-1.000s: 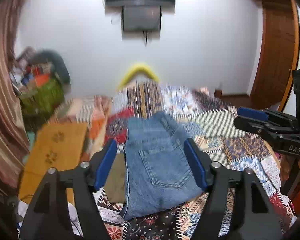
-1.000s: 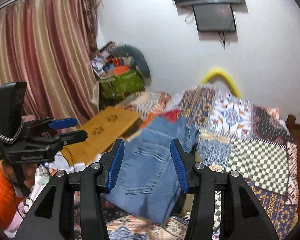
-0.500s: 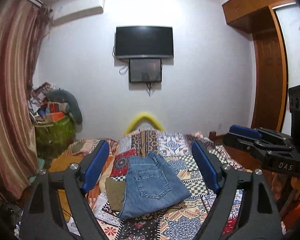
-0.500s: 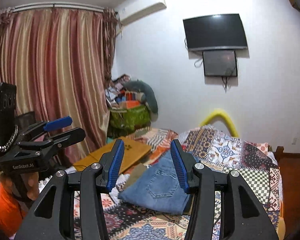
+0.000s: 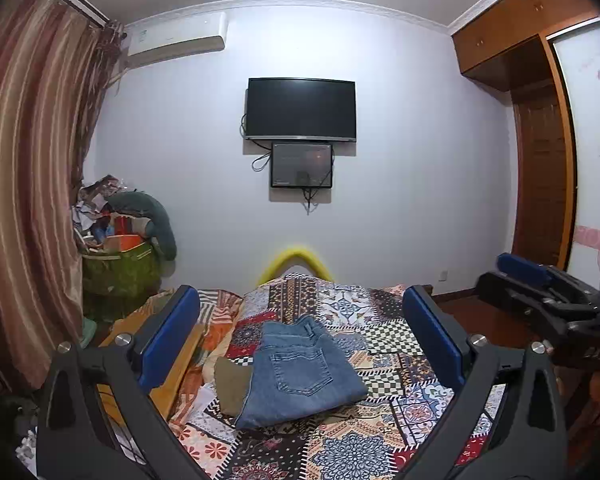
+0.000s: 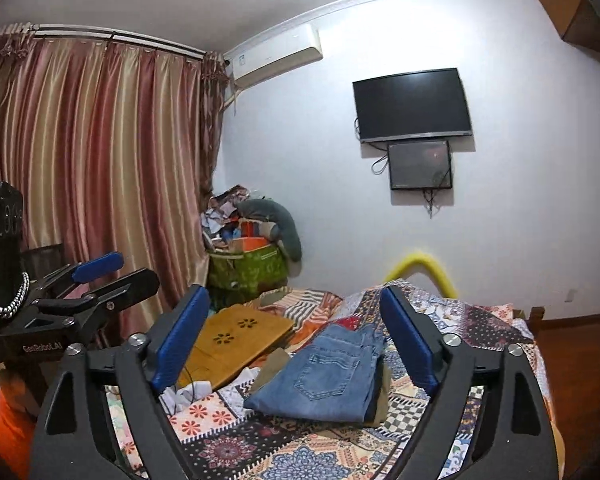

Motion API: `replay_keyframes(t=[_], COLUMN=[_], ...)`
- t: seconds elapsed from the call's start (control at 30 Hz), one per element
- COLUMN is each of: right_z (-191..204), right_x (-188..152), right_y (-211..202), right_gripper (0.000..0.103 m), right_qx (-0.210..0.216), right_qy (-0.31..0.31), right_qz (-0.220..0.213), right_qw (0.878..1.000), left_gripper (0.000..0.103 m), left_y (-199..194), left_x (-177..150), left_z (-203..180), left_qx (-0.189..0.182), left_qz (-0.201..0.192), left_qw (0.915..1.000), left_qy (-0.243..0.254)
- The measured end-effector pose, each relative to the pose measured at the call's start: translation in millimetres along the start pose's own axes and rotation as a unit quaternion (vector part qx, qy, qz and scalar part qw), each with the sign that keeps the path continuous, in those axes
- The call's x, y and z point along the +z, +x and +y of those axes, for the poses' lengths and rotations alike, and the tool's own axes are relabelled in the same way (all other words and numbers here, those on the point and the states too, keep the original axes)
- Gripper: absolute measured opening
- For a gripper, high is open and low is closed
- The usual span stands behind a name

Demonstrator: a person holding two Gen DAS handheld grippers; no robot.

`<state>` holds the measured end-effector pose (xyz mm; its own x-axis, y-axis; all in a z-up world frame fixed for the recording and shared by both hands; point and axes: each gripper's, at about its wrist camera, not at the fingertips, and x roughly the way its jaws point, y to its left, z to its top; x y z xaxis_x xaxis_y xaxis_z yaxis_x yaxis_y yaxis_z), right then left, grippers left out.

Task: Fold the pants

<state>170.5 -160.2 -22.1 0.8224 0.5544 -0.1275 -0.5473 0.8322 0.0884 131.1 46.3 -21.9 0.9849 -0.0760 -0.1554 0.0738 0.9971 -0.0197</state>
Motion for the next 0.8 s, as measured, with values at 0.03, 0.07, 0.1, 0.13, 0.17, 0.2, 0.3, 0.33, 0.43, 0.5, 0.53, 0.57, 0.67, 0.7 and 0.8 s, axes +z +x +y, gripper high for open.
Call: replay_keyframes(t=[0.03,0.07,0.1,0.13,0.17,0.2,0.3,0.33,0.43,0.5,0.53,0.57,0.67,0.7,0.8], right_z=[-0.3,-0.7,-0.7,0.2,0.2,0.7,0.3,-0.5,-0.3,0.8,0.6,0.9,0.9,0.6,0.8], right_x=[-0.7,-0.2,-1.1,-0.8,-1.1,-1.6,-3.5,-2.9,-4.6,-8.0,-7.6,-8.1,-8.5,-8.7,-8.6], right_y=[-1.7,-1.1,-3.1,-3.4,-4.0,-4.6,-5.8,-4.8,-6.4,-8.5,-8.5,-9.1,-10.3,-10.3,-10.2], right_gripper=[0.094,0.097,0.100,0.101,0.101,0.101,0.102,0.102,0.102,0.102,0.102,0.102,0.102,0.102,0.102], right_qx=[-0.003,-0.007,-0.010,-0.013,-0.014,-0.015,-0.021,-0.019,-0.020,-0.021,-0.021,-0.021,-0.022,-0.022,-0.021], right_qy=[0.002,0.003,0.003,0.002,0.001,0.000,-0.001,0.001,0.003,0.002,0.002,0.001,0.001,0.002,0.003], right_qz=[-0.002,-0.004,-0.005,-0.005,-0.006,-0.006,-0.004,-0.004,-0.005,-0.004,-0.003,-0.003,-0.001,0.000,0.002], right_qw=[1.000,1.000,1.000,1.000,1.000,1.000,1.000,1.000,1.000,1.000,1.000,1.000,1.000,1.000,1.000], left_gripper=[0.102,0.102,0.102,0.102,0.102,0.102,0.102,0.102,0.102,0.102,0.102,0.102,0.102,0.102,0.102], left_y=[-0.2,0.4,0.8,-0.1,-0.5,-0.6,-1.2,-0.9,-1.2,-1.3,-1.2,-1.3,-0.5,0.7,1.0], left_x=[-1.0,-2.3,-3.7,-4.9,-6.0,-6.9,-8.2,-8.4,-9.7,-10.9,-11.1,-10.9,-12.2,-12.4,-13.1], left_z=[0.1,-0.3,0.4,-0.4,-1.5,-2.2,-4.2,-4.2,-3.5,-3.4,-2.9,-2.9,-1.9,-3.3,-3.2], left_qx=[0.001,-0.001,-0.002,-0.003,-0.003,-0.003,-0.003,-0.004,-0.006,-0.006,-0.006,-0.005,-0.005,-0.005,-0.005], left_qz=[0.001,0.003,0.005,0.006,0.007,0.007,0.007,0.008,0.007,0.007,0.007,0.007,0.009,0.009,0.010], left_qw=[1.0000,1.0000,1.0000,1.0000,1.0000,1.0000,1.0000,1.0000,0.9999,0.9999,0.9999,0.9999,0.9999,0.9999,0.9999], left_qy=[0.000,-0.002,-0.002,-0.003,-0.002,-0.002,-0.001,-0.002,-0.004,-0.005,-0.005,-0.005,-0.005,-0.006,-0.005])
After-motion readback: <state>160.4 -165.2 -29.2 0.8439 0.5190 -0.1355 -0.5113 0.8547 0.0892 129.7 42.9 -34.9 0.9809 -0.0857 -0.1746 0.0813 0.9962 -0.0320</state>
